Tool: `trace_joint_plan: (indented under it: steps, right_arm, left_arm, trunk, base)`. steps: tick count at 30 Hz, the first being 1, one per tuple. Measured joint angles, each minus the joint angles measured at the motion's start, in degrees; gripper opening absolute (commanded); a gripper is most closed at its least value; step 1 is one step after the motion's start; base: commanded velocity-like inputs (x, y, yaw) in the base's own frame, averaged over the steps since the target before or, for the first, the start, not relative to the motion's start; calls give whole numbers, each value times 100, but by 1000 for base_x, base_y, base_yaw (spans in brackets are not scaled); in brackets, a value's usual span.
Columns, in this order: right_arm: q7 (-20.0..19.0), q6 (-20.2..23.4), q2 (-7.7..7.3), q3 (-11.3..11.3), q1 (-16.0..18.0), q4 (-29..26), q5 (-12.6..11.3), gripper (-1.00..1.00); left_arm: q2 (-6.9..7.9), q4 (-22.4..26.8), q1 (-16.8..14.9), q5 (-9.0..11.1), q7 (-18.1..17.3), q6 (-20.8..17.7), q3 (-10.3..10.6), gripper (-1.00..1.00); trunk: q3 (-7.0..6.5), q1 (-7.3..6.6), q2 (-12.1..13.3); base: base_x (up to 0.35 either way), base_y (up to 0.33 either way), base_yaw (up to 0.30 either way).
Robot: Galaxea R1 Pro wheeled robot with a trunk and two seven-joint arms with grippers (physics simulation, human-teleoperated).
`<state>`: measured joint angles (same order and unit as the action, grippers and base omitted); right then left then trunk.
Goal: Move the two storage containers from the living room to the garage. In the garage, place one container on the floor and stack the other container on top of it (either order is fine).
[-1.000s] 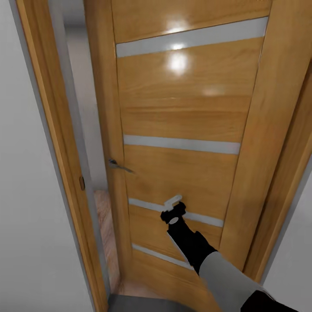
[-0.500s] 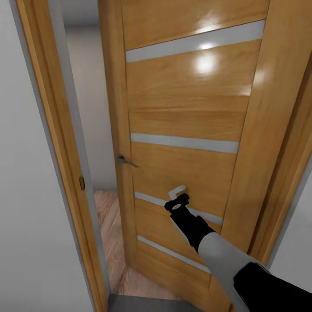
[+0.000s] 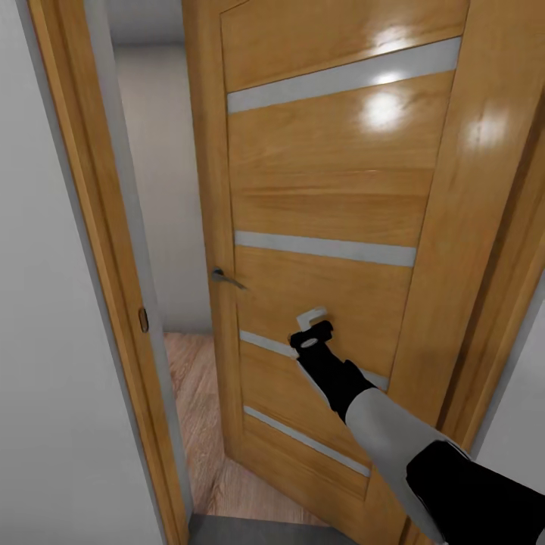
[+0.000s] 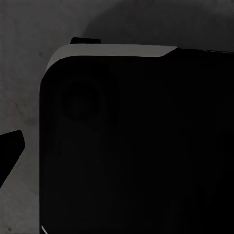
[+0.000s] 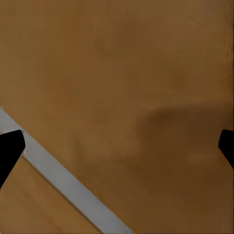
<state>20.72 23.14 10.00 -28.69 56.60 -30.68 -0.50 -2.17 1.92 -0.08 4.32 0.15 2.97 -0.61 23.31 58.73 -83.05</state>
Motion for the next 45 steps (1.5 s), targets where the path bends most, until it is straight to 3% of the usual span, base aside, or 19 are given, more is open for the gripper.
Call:
trace_joint_plan:
  steps: [10, 18, 32, 45]
  right_arm:
    - [-117, 85, 0, 0, -5, -318, -64, 100]
    - [-606, 250, 0, 7, -5, -347, -69, 100]
    - [-641, 274, 0, 11, -5, -348, -76, 100]
    - [-670, 211, 0, -43, -7, -345, -112, 100]
  left_arm:
    - [-3, -1, 0, -1, 1, 1, -7, 100]
    - [-3, 0, 0, -3, 1, -1, -6, 100]
    - [-19, -1, 0, -3, 9, -5, -7, 100]
    - [-14, -8, 0, -9, -6, -7, 9, 100]
  trunk:
    - [0, 0, 0]
    - [0, 0, 0]
    - [0, 0, 0]
    - [1, -1, -1]
  base:
    - [0, 0, 0]
    - [0, 0, 0]
    - [9, 0, 0]
    - [221, 0, 0]
